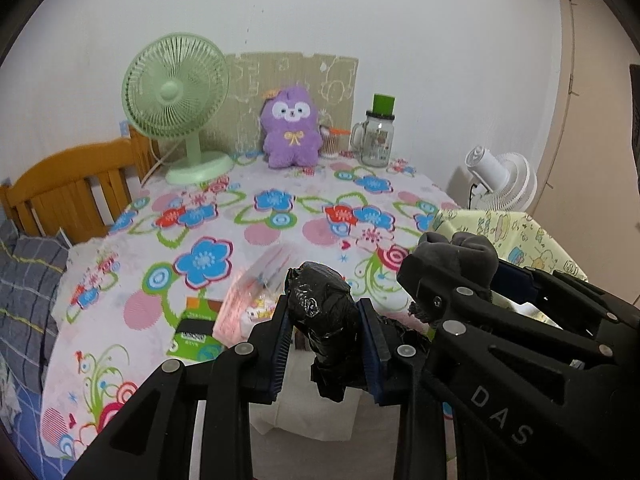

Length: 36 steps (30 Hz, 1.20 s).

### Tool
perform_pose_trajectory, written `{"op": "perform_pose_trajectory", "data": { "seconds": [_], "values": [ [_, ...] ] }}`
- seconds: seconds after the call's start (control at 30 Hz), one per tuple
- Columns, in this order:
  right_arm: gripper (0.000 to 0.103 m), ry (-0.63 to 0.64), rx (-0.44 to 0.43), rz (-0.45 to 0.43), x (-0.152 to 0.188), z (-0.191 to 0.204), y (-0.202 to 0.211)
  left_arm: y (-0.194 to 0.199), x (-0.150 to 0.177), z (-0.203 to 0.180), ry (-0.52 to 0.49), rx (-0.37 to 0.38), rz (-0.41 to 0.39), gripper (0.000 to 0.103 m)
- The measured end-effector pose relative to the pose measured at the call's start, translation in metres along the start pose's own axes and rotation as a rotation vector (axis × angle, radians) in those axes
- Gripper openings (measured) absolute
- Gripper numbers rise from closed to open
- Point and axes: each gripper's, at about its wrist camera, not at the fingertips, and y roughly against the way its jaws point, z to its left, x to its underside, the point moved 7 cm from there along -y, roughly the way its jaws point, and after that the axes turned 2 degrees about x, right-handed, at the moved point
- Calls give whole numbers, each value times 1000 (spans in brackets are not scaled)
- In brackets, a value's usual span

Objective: Organize soft objects
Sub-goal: 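Carry the sock and black cloth with both tools over the yellow-green paper box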

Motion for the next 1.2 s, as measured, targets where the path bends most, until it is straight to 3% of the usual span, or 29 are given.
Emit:
{"op": "perform_pose_trajectory", "data": {
  "seconds": [0.7, 1.2],
  "values": [
    [49, 1, 33, -115, -32, -34, 44, 24, -33, -42, -42, -10, -109, 32],
    [49, -15, 75, -134, -40, -81, 54, 10, -47, -91, -79, 46, -121, 32]
  ]
}}
